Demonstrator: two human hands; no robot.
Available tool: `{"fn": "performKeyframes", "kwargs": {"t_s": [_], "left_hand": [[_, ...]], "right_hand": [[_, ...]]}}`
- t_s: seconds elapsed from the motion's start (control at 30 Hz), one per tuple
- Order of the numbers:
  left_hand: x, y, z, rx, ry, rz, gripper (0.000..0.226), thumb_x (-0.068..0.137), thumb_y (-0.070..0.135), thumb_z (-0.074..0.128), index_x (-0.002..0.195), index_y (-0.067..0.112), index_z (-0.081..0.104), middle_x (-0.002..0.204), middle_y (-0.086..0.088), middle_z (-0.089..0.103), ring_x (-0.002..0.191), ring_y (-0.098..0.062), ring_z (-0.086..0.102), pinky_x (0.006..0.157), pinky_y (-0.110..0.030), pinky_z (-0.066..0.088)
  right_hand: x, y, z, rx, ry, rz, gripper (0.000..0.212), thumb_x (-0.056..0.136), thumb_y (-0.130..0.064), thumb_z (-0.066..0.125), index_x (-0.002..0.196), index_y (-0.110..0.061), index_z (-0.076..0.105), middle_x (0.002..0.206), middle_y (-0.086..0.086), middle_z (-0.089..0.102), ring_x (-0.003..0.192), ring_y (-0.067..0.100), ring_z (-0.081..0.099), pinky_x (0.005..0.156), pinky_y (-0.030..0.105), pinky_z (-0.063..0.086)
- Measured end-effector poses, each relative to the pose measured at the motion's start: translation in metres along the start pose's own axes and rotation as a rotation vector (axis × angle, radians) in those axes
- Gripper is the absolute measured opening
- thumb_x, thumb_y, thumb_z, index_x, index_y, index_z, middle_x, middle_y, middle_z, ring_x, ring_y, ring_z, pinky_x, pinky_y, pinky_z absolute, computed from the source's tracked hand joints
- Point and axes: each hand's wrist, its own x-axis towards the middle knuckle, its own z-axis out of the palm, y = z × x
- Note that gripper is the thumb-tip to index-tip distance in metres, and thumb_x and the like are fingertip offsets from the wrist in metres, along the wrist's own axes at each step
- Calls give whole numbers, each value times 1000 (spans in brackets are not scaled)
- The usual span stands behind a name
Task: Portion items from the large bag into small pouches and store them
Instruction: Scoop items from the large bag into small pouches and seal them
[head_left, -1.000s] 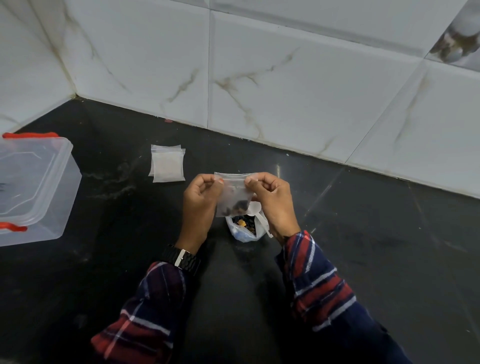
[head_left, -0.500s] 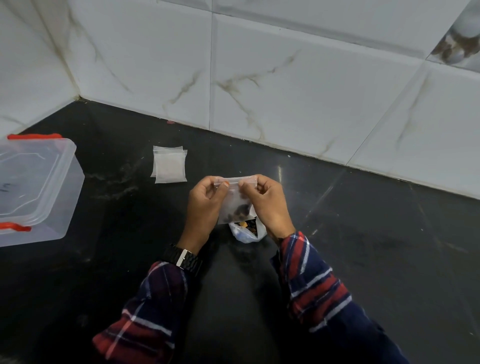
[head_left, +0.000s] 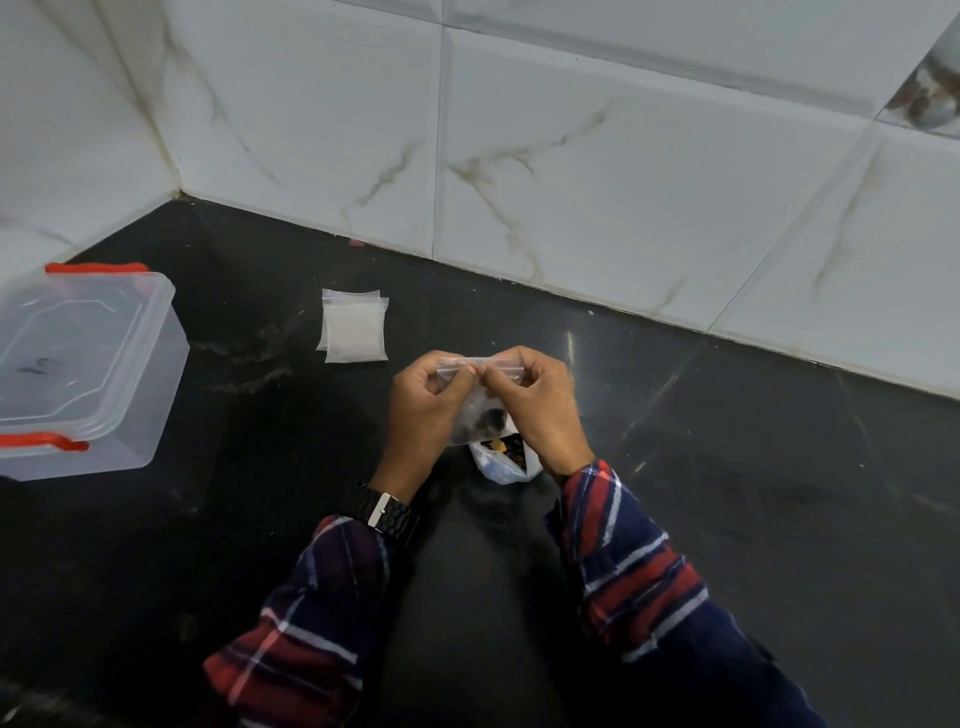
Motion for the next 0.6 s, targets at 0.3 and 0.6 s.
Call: {"fn": "performKeyframes", "kwargs": {"t_s": [0.3,0.6], "left_hand": [[3,8,-13,-33,52,-55,8,92,14,60,91,10,67,83,-6,70,77,-14,68,71,-31,57],[4,6,-53,-32,190,-137,14,90,12,62,87,0,68,88,-19,71,82,-28,68,80,-46,56]], "right_hand": [[7,-2,14,98,-10,41,12,89,-11,63,91,1,66,81,12,68,71,15,64,61,19,51],[19,0,57,74,-108,-9,9,85,-9,62,80,-9,69,80,13,70,75,19,66,71,36,55]]}}
